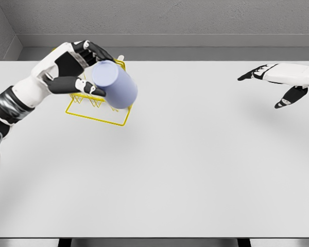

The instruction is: Place the cup on the cup holder with both arms

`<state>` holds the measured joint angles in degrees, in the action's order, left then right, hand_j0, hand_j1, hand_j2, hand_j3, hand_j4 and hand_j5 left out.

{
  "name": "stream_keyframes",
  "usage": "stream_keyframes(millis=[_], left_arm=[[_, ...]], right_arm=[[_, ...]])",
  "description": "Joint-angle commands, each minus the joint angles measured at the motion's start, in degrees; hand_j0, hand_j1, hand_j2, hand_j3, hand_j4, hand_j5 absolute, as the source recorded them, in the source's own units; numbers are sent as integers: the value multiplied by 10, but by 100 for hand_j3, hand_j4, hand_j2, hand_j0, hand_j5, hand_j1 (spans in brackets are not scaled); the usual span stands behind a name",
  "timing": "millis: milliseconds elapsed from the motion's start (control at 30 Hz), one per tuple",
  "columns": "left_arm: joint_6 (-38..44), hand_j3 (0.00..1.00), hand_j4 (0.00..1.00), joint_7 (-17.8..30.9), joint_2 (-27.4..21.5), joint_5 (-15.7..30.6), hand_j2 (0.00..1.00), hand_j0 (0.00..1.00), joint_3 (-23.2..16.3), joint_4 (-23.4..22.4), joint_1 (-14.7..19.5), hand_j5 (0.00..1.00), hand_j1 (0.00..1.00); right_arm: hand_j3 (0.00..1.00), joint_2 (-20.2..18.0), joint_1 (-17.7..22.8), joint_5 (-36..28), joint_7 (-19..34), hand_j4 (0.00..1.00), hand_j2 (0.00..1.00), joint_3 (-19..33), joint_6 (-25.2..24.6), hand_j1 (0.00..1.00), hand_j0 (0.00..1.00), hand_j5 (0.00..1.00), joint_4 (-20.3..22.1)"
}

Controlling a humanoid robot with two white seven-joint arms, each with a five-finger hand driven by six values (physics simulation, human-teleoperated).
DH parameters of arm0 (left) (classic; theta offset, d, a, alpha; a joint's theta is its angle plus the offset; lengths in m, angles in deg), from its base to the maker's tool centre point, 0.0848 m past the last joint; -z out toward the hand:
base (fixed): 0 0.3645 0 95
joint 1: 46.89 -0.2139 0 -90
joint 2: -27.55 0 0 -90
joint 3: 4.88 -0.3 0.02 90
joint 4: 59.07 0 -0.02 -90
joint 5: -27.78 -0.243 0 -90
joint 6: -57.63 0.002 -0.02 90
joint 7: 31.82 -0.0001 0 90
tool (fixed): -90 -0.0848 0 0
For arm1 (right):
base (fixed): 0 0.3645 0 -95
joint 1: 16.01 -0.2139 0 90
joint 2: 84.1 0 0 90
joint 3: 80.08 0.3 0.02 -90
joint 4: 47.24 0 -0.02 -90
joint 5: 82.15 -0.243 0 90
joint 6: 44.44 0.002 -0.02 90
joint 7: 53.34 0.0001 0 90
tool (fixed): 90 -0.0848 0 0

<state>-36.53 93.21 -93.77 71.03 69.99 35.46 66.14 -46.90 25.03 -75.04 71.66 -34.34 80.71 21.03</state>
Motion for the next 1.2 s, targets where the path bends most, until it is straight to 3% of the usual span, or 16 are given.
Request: stream_keyframes(millis=[0, 733, 1167], left_arm=[[1, 46, 46, 0, -2, 3, 46, 46, 4, -1, 1, 46, 46], [2, 45, 45, 0, -2, 0, 45, 45, 4, -51, 34, 45, 45], [1, 45, 45, 0, -12, -1, 45, 45, 4, -54, 33, 45, 45]], right_arm=[[100, 0, 0, -3, 0, 100, 100, 1, -2, 100, 100, 100, 0], [100, 11, 0, -3, -1, 100, 100, 1, -2, 100, 100, 100, -3], [100, 24, 0, -3, 0, 100, 100, 1, -2, 100, 100, 100, -1]])
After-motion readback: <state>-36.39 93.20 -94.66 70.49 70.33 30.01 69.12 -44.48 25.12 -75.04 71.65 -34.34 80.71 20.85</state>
